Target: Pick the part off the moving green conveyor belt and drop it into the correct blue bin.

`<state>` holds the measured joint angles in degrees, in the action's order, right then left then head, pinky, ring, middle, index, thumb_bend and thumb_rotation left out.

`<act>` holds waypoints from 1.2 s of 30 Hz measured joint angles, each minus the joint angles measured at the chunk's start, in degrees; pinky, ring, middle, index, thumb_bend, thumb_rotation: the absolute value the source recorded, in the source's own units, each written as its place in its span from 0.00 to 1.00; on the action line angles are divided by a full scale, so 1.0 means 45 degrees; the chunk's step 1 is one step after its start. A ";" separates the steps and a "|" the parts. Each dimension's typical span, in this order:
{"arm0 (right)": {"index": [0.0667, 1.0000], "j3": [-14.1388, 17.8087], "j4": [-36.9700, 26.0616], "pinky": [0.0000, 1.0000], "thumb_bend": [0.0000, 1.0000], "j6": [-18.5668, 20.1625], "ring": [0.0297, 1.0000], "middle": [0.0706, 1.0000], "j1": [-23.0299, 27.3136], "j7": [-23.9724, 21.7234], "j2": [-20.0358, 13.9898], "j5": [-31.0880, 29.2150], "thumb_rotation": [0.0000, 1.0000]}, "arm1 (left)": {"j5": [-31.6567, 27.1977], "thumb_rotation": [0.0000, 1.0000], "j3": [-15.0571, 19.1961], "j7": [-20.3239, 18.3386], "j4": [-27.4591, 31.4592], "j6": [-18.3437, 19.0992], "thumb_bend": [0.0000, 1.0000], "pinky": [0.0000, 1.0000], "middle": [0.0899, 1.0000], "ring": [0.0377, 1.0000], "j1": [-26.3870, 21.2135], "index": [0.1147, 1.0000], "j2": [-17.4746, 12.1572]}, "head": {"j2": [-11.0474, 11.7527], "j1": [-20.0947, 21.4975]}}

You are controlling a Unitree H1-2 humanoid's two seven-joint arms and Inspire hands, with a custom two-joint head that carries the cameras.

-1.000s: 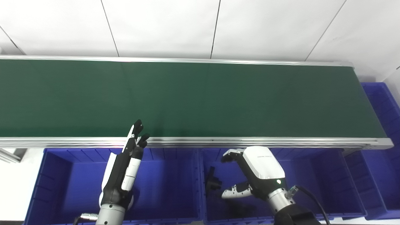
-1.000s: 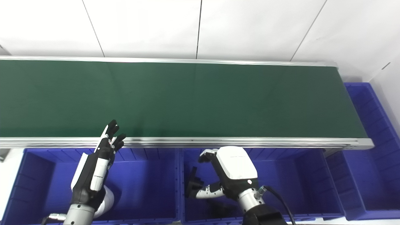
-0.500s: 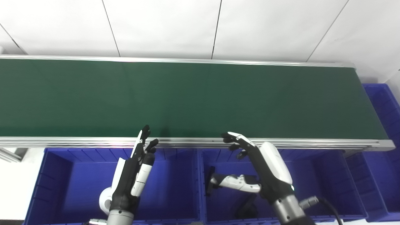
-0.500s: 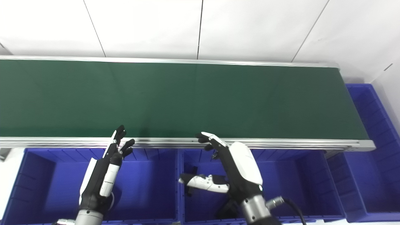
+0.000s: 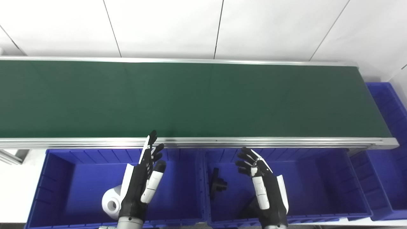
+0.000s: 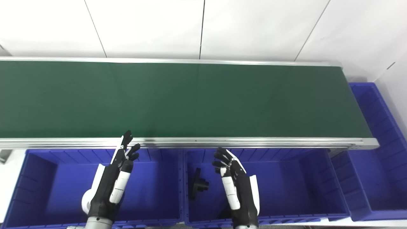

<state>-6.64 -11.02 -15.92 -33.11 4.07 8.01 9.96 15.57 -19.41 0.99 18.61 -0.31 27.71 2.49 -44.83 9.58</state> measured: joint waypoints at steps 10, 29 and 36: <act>0.87 -0.0036 0.0754 0.81 0.72 -0.1588 0.85 0.91 0.0154 0.1094 -0.0021 0.1245 1.00 | 0.0272 1.00 0.0066 0.0450 -0.0363 -0.1057 0.66 0.90 1.00 0.92 0.0055 1.00 0.0064 | 0.0352 0.0078; 0.89 -0.1484 0.1179 0.81 0.75 -0.1661 0.85 0.90 0.0481 0.3377 -0.1157 0.1772 1.00 | 0.0749 1.00 0.0205 0.1017 -0.0923 -0.1874 0.63 0.92 1.00 0.92 0.0126 1.00 0.0130 | 0.0782 -0.0410; 0.89 -0.1731 0.1230 0.82 0.73 -0.1662 0.86 0.92 0.0509 0.3730 -0.1564 0.1569 1.00 | 0.0835 1.00 0.0215 0.1034 -0.1073 -0.2188 0.66 0.92 1.00 0.93 0.0126 1.00 0.0136 | 0.0958 -0.0762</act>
<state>-14.43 -5.48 -23.40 -30.82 20.85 0.98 17.02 19.33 -18.45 5.64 13.79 -10.16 28.27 3.10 -40.52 6.15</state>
